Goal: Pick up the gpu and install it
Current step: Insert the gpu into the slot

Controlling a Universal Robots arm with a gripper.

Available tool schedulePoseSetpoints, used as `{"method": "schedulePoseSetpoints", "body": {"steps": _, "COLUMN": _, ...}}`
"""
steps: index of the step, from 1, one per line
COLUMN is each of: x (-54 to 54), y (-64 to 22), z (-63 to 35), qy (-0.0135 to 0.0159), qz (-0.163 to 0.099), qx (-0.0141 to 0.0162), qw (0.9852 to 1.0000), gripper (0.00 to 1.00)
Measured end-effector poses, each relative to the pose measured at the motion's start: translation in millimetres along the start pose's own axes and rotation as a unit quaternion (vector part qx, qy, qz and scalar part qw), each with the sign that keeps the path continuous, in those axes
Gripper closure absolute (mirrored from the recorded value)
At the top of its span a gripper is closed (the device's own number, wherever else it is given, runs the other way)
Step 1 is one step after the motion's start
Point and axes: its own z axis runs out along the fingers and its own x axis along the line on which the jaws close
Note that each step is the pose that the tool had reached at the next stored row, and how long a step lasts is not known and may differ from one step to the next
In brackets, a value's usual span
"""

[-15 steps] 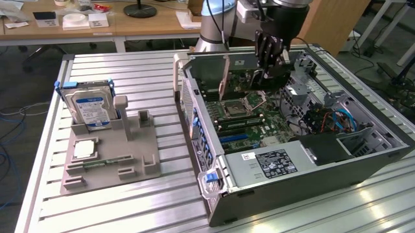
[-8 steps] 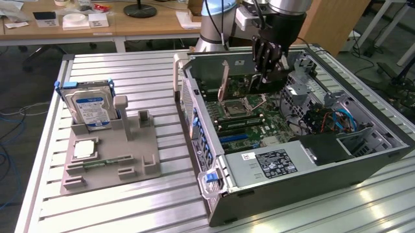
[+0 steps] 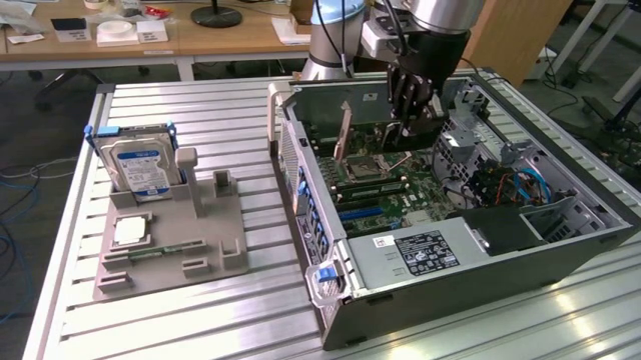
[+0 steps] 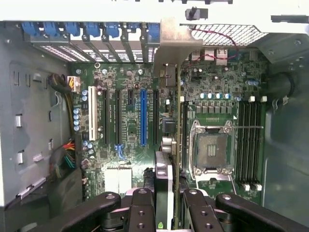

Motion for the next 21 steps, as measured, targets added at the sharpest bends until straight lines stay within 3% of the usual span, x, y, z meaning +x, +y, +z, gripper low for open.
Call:
{"method": "schedulePoseSetpoints", "body": {"steps": 11, "x": 6.5, "y": 1.4, "z": 8.6, "qy": -0.0002, "qz": -0.001, "qx": -0.0048, "qw": 1.0000, "gripper": 0.73}}
{"method": "schedulePoseSetpoints", "body": {"steps": 21, "x": 7.2, "y": 6.5, "z": 24.2, "qy": -0.0002, "qz": -0.002, "qx": -0.0066, "qw": 1.0000, "gripper": 0.73}}
